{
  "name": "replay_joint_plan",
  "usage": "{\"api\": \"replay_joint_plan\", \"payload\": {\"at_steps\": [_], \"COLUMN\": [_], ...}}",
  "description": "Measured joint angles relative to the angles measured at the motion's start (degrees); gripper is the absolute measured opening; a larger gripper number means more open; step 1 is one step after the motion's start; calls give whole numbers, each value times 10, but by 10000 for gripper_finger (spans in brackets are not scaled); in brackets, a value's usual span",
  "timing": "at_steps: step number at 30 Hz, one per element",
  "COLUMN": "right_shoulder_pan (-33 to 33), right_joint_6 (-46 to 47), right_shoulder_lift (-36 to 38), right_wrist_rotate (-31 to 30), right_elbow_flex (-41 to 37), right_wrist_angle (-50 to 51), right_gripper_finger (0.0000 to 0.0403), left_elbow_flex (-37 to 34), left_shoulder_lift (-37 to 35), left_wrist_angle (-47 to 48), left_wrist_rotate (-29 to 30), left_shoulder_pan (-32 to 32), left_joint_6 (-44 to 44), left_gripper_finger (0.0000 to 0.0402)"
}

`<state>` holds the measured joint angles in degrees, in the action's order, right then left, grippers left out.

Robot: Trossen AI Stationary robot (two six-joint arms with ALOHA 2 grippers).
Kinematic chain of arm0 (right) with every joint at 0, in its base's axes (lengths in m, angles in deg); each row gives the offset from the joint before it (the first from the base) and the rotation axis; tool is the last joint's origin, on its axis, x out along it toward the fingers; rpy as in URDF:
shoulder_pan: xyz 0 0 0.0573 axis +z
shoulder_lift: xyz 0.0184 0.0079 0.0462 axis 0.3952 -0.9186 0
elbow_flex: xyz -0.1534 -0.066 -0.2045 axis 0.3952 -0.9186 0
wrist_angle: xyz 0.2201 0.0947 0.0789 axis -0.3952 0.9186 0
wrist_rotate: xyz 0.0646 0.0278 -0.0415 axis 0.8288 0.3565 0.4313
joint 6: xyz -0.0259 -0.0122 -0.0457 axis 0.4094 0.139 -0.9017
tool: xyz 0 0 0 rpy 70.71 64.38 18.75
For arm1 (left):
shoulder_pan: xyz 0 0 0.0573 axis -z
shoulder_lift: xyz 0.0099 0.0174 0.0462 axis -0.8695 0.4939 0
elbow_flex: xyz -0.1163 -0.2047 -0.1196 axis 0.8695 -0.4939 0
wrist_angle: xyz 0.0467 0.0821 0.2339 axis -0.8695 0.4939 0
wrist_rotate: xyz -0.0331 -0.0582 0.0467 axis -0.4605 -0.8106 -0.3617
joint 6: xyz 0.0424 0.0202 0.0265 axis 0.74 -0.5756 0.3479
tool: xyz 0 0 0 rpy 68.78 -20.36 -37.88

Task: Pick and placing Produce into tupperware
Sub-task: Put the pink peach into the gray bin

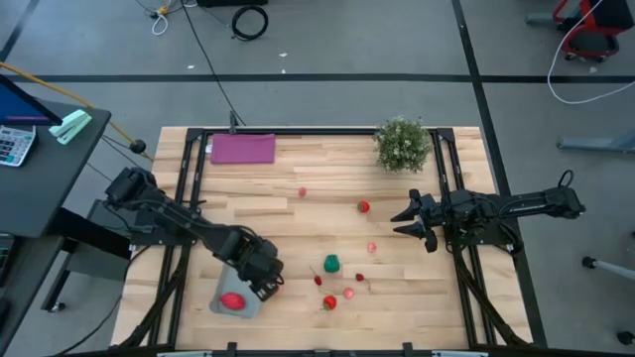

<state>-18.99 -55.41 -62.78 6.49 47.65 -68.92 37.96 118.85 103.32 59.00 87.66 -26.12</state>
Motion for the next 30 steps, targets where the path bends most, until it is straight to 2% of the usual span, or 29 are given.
{"api": "replay_joint_plan", "payload": {"at_steps": [3, 8, 18, 25, 30], "right_shoulder_pan": [0, 0, 0, 0, 0], "right_joint_6": [0, 0, 0, 0, 0], "right_shoulder_lift": [0, 0, 0, 0, 0], "right_wrist_rotate": [0, 0, 0, 0, 0], "right_elbow_flex": [0, 0, 0, 0, 0], "right_wrist_angle": [0, 0, 0, 0, 0], "right_gripper_finger": [160, 160, 160, 160, 160], "left_elbow_flex": [0, 0, 0, 0, 1], "left_shoulder_lift": [0, 0, -1, -1, 7], "left_wrist_angle": [-40, -46, -142, -145, -150], "left_wrist_rotate": [-10, -18, -6, 79, 118], "left_shoulder_pan": [-3, -5, -5, -8, -7], "left_joint_6": [15, 14, 28, 123, 199], "left_gripper_finger": [172, 172, 172, 172, 172]}}
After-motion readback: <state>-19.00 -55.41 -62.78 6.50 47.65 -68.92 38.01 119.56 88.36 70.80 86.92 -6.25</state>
